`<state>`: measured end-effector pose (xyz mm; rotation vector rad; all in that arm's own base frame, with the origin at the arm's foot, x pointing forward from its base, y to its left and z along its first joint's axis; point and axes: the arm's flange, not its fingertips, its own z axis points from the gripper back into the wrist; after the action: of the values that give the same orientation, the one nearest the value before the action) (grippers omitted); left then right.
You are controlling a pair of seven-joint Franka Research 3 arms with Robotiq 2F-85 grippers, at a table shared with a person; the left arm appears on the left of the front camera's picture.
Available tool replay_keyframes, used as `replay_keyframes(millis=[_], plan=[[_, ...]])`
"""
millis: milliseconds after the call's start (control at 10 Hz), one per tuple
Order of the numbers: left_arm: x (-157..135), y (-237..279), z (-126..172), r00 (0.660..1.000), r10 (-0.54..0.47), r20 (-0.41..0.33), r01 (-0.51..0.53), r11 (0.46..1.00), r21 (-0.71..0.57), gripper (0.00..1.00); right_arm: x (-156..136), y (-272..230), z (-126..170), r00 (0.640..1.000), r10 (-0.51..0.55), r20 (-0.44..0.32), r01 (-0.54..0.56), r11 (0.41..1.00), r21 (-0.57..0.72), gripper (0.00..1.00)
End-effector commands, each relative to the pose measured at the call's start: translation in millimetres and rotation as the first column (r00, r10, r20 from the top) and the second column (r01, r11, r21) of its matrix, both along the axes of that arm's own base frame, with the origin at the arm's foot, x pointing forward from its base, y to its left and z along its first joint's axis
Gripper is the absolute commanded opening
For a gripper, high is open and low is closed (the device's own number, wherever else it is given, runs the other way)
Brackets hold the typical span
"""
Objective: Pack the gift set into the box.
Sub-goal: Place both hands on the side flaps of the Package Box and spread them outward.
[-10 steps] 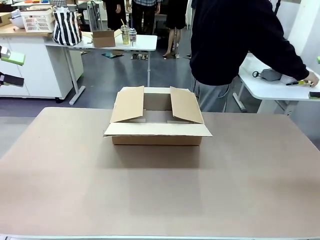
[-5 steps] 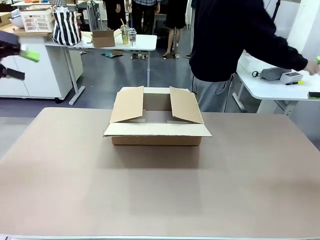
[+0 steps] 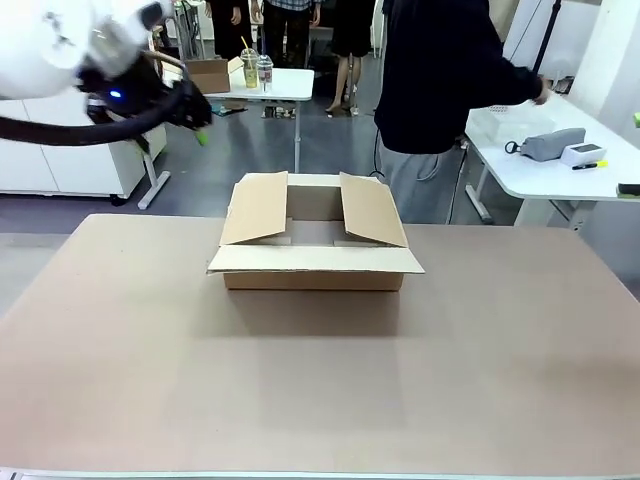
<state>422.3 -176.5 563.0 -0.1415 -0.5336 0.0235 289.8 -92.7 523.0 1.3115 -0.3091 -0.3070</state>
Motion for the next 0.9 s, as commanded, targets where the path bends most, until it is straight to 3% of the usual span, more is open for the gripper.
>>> replay_keyframes(millis=[0,100,200,300,500,600,700,800], plan=[[25,-31,3,0.997,-0.039,-0.062,0.038,0.999,-0.024,1.00,-2,-2,-1,1.000,0.015,0.013,-0.015,1.000,-0.015,1.00],[29,-41,-8,0.986,-0.134,-0.101,0.125,0.987,-0.097,1.00,-2,-2,-1,1.000,0.015,0.013,-0.015,1.000,-0.015,1.00],[22,-26,-4,0.924,-0.340,-0.173,0.305,0.931,-0.200,1.00,-2,-2,-1,1.000,0.015,0.013,-0.015,1.000,-0.015,1.00],[25,-39,-14,0.996,-0.060,-0.066,0.059,0.998,-0.019,1.00,-2,-2,-1,1.000,0.015,0.013,-0.015,1.000,-0.015,1.00],[25,-39,-14,0.996,-0.060,-0.066,0.059,0.998,-0.019,1.00,-2,-2,-1,1.000,0.015,0.013,-0.015,1.000,-0.015,1.00],[31,-50,-17,0.984,-0.151,-0.099,0.144,0.987,-0.075,1.00,-2,-2,-1,1.000,0.015,0.013,-0.015,1.000,-0.015,1.00],[35,-71,-22,0.984,-0.116,-0.133,0.113,0.993,-0.027,1.00,-2,-2,-1,1.000,0.015,0.013,-0.015,1.000,-0.015,1.00],[59,-119,-31,0.967,-0.148,-0.208,0.161,0.986,0.047,1.00,-2,-2,-1,1.000,0.015,0.013,-0.015,1.000,-0.015,1.00]])
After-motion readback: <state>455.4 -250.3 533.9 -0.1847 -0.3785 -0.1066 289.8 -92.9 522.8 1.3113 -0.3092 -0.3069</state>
